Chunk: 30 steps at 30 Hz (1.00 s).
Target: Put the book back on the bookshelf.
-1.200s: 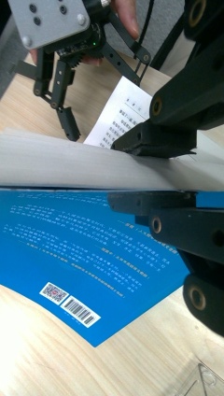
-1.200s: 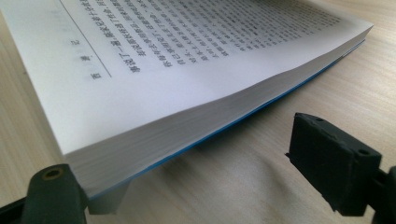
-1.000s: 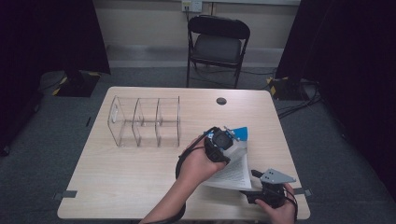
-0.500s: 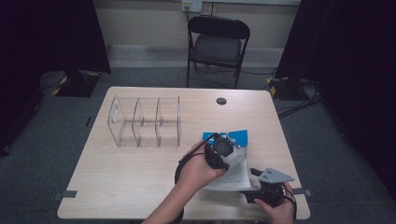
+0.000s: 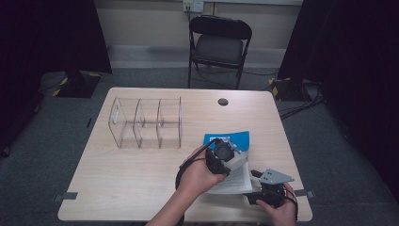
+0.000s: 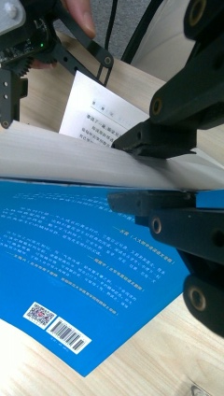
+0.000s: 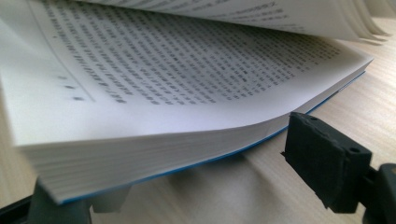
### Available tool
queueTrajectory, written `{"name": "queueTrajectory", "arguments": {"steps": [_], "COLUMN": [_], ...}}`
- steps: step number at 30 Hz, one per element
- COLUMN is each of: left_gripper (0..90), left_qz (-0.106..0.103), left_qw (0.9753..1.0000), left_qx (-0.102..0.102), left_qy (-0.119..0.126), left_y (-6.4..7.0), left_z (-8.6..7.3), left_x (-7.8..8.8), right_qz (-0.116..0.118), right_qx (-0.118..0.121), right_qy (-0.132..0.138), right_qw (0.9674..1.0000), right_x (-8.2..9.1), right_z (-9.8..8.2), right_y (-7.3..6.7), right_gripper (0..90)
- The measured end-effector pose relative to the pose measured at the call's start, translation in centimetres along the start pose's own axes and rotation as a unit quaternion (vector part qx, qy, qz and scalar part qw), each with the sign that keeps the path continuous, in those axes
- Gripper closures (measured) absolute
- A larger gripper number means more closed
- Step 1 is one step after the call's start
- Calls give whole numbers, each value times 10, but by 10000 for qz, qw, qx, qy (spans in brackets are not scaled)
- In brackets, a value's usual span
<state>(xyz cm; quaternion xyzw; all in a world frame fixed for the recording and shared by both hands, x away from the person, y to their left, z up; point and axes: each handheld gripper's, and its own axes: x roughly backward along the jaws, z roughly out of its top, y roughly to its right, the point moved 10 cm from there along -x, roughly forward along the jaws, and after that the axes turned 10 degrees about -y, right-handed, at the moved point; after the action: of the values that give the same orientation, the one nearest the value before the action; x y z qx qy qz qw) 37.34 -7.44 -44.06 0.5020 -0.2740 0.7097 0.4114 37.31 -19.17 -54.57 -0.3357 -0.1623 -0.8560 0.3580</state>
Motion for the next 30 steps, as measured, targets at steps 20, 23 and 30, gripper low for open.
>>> {"name": "queueTrajectory", "arguments": {"steps": [20,23,30], "left_gripper": [748,748,749], "left_qz": [-70,-97,-124], "left_qw": [10000,10000,9999], "left_qx": [-44,-15,13], "left_qy": [-30,-16,-11], "left_y": [4,3,2], "left_z": [-4,-2,-1], "left_x": [6,10,13], "right_qz": [-65,-54,-146], "right_qx": [-95,-99,-103], "right_qy": [325,305,333], "right_qw": [9994,9995,9993], "right_x": [-1,0,1], "right_z": [24,24,24], "right_y": [11,12,14], "right_gripper": [226,226,226]}}
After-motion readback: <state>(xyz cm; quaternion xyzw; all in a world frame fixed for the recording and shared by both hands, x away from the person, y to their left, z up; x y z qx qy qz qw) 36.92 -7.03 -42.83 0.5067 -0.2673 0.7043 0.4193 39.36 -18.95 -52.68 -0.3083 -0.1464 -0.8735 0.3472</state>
